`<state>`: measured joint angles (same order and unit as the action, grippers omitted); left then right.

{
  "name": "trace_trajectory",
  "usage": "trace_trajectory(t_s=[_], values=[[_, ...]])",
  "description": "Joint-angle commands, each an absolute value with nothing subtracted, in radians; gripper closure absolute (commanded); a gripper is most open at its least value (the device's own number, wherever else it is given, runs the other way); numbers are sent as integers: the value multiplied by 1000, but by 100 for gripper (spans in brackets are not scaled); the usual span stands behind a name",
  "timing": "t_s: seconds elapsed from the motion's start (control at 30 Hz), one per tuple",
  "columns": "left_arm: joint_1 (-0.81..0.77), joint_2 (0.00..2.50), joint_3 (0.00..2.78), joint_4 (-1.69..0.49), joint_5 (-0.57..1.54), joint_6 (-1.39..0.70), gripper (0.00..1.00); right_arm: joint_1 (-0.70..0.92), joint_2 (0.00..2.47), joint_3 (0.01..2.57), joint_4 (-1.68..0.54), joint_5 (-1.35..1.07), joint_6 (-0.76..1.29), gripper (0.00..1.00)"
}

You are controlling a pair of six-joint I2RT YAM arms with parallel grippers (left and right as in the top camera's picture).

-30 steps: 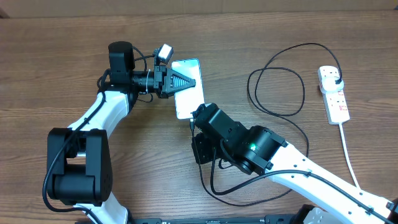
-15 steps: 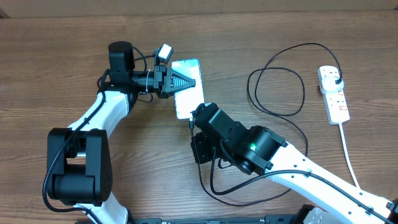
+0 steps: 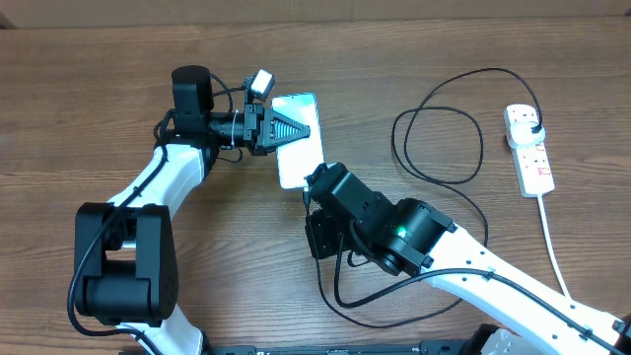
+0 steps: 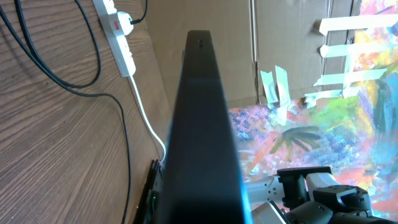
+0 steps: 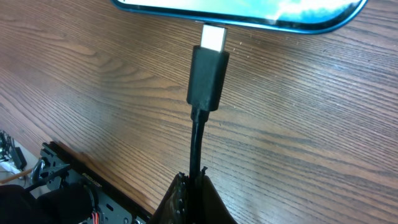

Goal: Plug charger to phone and switch on socket
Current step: 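Push the USB-C plug upward into the phone's bottom port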

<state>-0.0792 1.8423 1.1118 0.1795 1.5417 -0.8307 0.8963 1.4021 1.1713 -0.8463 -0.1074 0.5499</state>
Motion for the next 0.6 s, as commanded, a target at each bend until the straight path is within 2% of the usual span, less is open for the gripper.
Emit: trace_trajectory(t_s=[0.0,0.57], values=[[-86,1844,1129,181,1582,-808,96,889,1406,1179,-836,-95,553,96],[-86,1844,1129,181,1581,-823,96,889,1406,1179,-814,-110,554,96]])
